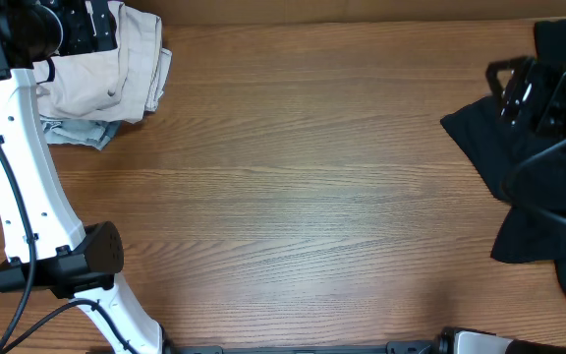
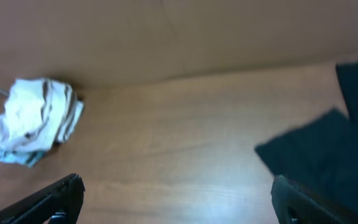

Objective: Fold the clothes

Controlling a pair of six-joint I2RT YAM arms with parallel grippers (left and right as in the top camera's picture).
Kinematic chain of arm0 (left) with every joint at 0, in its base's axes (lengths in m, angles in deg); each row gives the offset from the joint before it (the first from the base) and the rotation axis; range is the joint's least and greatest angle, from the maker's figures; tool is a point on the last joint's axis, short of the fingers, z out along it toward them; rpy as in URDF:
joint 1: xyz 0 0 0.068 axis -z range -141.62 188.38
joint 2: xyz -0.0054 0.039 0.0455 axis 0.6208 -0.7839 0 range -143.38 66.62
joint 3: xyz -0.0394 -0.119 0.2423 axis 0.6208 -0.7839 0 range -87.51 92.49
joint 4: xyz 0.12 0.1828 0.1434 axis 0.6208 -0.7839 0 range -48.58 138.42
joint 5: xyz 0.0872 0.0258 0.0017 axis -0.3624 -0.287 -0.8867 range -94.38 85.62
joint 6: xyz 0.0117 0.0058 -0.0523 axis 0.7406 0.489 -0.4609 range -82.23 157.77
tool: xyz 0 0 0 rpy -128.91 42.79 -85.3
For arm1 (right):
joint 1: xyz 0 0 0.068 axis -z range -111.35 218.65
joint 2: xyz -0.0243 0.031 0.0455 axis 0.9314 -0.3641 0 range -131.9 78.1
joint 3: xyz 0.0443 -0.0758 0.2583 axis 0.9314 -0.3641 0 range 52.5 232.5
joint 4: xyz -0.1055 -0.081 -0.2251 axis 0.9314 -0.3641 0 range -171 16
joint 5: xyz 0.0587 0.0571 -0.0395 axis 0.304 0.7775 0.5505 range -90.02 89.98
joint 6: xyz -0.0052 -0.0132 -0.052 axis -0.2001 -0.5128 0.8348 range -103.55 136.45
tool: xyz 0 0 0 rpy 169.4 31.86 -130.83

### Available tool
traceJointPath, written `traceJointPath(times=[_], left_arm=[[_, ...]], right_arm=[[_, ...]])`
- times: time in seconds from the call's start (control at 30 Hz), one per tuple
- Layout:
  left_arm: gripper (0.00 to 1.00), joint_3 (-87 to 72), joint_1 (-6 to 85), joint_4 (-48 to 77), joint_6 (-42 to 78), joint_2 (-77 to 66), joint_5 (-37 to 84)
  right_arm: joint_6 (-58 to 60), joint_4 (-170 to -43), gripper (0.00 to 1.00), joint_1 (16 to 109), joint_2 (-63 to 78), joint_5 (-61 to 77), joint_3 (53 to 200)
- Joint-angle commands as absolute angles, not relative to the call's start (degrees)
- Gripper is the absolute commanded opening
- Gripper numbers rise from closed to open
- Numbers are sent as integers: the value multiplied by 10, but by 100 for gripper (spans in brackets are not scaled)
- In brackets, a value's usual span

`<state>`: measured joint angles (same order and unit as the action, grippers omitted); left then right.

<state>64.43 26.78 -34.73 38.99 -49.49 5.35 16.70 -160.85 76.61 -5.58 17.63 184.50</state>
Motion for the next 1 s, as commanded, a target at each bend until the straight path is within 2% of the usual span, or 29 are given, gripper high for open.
traceJointPath(times=[0.0, 0.1, 0.23, 0.57, 0.8, 0.97], left_arm=[[100, 645, 268, -347, 389, -484, 61], [100, 645, 268, -347, 389, -484, 61], [100, 645, 268, -347, 389, -484, 61], [100, 645, 268, -347, 389, -484, 61], [100, 645, 268, -347, 389, -484, 61], [100, 645, 268, -347, 389, -484, 61]], right_arm=[[168, -1550, 100, 730, -36, 148, 1823], [190, -1459, 100, 680, 8, 107, 1738], [252, -1300, 100, 637, 101, 94, 1544], [252, -974, 100, 635, 362, 116, 1072], [146, -906, 100, 671, 556, 116, 822], [134, -886, 100, 684, 660, 116, 698]])
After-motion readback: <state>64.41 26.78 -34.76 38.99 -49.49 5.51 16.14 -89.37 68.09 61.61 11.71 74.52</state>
